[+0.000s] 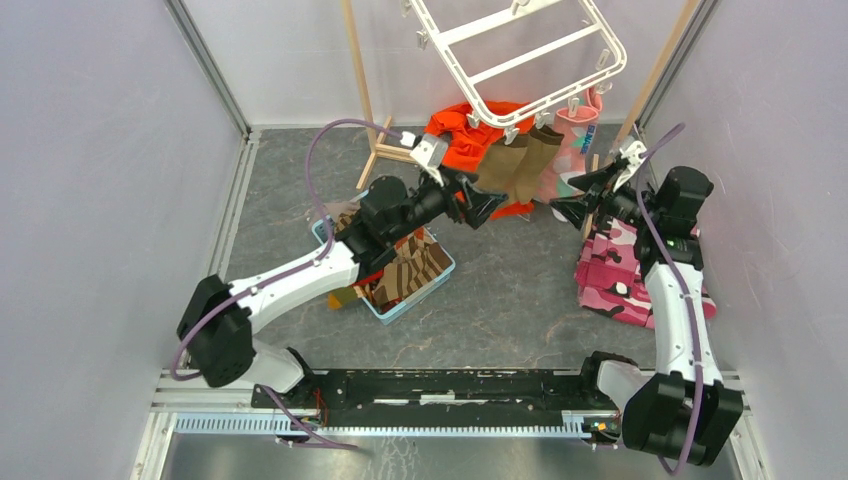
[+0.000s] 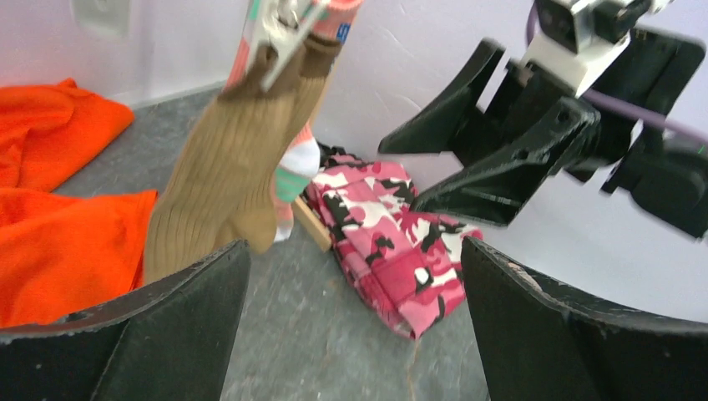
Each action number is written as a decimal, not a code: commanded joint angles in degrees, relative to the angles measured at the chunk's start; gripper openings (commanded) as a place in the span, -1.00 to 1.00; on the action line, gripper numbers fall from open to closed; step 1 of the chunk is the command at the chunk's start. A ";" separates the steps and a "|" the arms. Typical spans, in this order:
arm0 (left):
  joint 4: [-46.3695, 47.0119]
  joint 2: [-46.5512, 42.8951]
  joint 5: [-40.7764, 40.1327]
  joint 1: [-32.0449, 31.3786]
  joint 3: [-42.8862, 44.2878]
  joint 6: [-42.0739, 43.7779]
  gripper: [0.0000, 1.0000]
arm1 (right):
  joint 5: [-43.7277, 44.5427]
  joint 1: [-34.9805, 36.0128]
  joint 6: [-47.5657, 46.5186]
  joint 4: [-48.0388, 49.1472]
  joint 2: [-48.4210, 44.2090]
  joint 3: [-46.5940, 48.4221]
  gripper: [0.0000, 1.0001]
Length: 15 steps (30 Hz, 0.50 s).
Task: Clip the socks to the hanger
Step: Clamp the sock onto the hanger.
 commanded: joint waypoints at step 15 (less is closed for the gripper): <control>1.72 -32.11 -4.47 0.30 -35.95 9.59 1.00 | 1.60 -2.02 -35.11 -22.41 -6.70 -8.53 0.62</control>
